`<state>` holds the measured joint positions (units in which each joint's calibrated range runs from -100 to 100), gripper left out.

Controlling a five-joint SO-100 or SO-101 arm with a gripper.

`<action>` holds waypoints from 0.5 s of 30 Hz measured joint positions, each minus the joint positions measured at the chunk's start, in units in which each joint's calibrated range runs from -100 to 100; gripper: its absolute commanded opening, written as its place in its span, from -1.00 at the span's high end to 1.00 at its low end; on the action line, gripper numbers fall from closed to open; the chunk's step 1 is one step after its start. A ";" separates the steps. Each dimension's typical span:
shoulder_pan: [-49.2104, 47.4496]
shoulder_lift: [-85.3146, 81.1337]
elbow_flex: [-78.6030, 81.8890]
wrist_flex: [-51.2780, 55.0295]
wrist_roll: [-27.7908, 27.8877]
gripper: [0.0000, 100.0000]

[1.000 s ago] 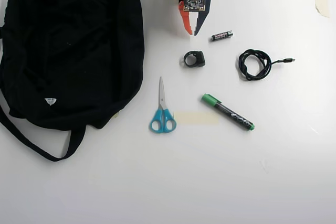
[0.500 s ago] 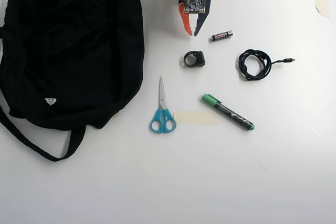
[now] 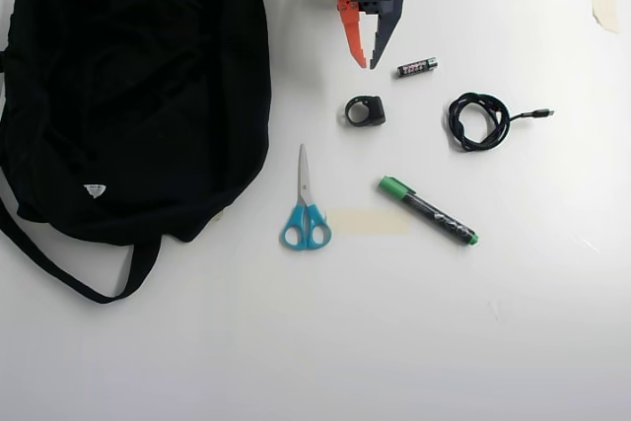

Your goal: Put the green marker into the black bag

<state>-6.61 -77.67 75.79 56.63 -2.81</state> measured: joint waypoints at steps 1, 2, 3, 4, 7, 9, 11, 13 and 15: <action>0.00 0.83 -1.02 -0.34 0.00 0.96; 0.00 1.74 -1.97 -0.77 0.00 0.96; 0.00 2.57 -2.83 -1.20 0.00 0.96; 0.00 3.65 -3.85 -1.80 0.00 0.96; 0.00 6.64 -6.45 -3.35 0.00 0.96; 0.00 8.97 -8.73 -3.86 0.00 0.96; 0.00 11.21 -11.08 -3.86 0.00 0.96; 0.00 13.20 -13.44 -3.86 0.00 0.96; 0.00 14.94 -15.49 -3.86 0.00 0.96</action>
<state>-6.61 -62.72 60.30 52.77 -2.81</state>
